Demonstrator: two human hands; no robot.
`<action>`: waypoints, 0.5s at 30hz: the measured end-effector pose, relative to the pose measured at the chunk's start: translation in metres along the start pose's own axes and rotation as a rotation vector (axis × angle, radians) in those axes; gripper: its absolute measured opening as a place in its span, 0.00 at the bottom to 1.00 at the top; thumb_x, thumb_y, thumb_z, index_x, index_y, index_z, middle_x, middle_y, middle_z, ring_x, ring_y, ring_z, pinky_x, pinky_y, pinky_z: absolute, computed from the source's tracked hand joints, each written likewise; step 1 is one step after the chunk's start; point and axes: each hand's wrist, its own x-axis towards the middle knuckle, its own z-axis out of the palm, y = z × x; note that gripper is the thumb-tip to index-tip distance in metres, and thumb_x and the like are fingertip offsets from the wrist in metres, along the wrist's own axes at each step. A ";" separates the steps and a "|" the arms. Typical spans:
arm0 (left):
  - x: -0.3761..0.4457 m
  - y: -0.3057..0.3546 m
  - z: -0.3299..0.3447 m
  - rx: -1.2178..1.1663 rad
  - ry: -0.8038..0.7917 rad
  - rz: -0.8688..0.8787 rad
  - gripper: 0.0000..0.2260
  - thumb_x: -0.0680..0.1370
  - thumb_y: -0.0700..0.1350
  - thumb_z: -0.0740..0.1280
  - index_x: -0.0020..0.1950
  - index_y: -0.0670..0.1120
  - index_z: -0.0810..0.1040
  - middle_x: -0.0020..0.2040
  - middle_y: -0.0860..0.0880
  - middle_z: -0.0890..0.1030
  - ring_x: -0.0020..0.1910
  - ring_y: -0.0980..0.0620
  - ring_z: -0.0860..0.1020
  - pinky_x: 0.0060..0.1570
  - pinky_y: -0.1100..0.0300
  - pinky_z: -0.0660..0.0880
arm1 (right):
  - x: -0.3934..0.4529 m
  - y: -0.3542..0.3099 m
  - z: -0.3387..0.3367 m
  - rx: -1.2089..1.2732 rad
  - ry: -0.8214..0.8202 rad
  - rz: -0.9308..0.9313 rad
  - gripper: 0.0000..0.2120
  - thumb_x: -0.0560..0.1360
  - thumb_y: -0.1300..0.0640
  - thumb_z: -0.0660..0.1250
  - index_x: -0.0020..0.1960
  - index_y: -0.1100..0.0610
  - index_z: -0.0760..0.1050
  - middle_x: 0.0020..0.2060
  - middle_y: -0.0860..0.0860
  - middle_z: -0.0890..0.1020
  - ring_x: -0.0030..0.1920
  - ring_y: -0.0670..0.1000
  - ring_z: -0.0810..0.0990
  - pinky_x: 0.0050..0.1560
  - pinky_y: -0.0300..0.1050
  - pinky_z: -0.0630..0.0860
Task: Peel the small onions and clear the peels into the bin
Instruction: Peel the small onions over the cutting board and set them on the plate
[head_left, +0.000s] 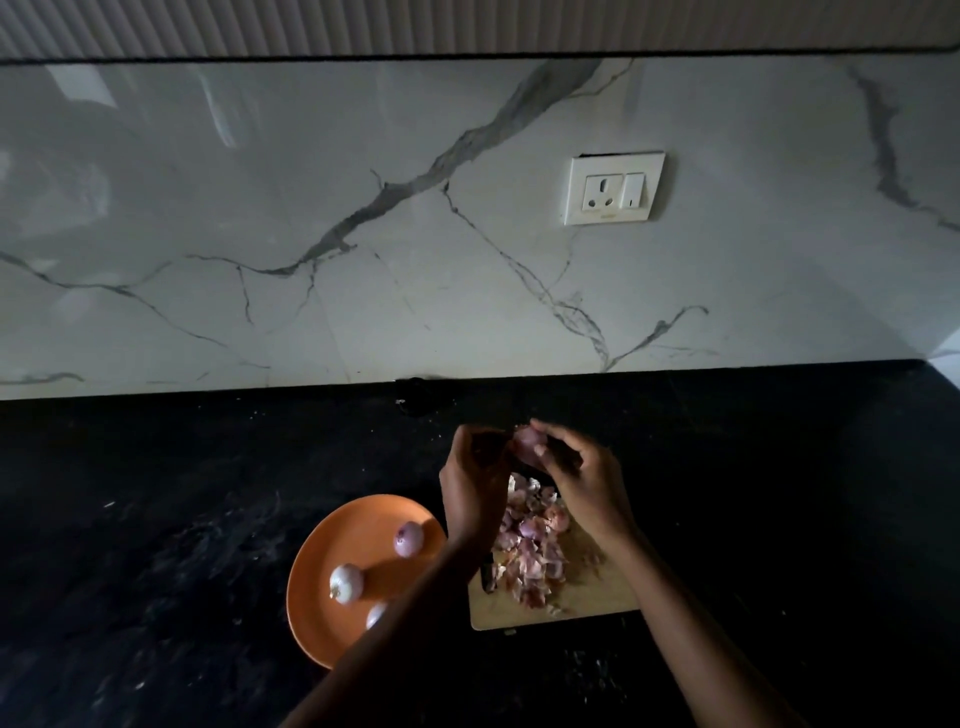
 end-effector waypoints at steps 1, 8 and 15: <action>0.000 0.001 -0.001 0.002 0.005 -0.005 0.08 0.76 0.42 0.74 0.50 0.50 0.78 0.43 0.56 0.84 0.42 0.62 0.83 0.42 0.65 0.79 | -0.001 0.001 0.001 -0.004 -0.004 -0.001 0.15 0.79 0.50 0.69 0.65 0.47 0.79 0.61 0.41 0.82 0.64 0.41 0.78 0.65 0.44 0.76; 0.003 0.007 -0.003 0.130 0.002 0.026 0.09 0.74 0.42 0.74 0.48 0.47 0.74 0.39 0.55 0.79 0.40 0.59 0.77 0.36 0.65 0.73 | -0.001 -0.009 0.001 0.041 -0.032 0.057 0.14 0.77 0.47 0.70 0.63 0.42 0.79 0.58 0.41 0.83 0.57 0.40 0.81 0.60 0.42 0.79; 0.012 0.001 -0.004 -0.100 -0.066 -0.073 0.14 0.72 0.46 0.78 0.44 0.49 0.72 0.40 0.46 0.79 0.39 0.51 0.79 0.39 0.56 0.77 | 0.002 -0.006 -0.003 0.224 -0.073 0.126 0.18 0.71 0.41 0.73 0.60 0.41 0.79 0.57 0.43 0.84 0.59 0.45 0.82 0.63 0.54 0.78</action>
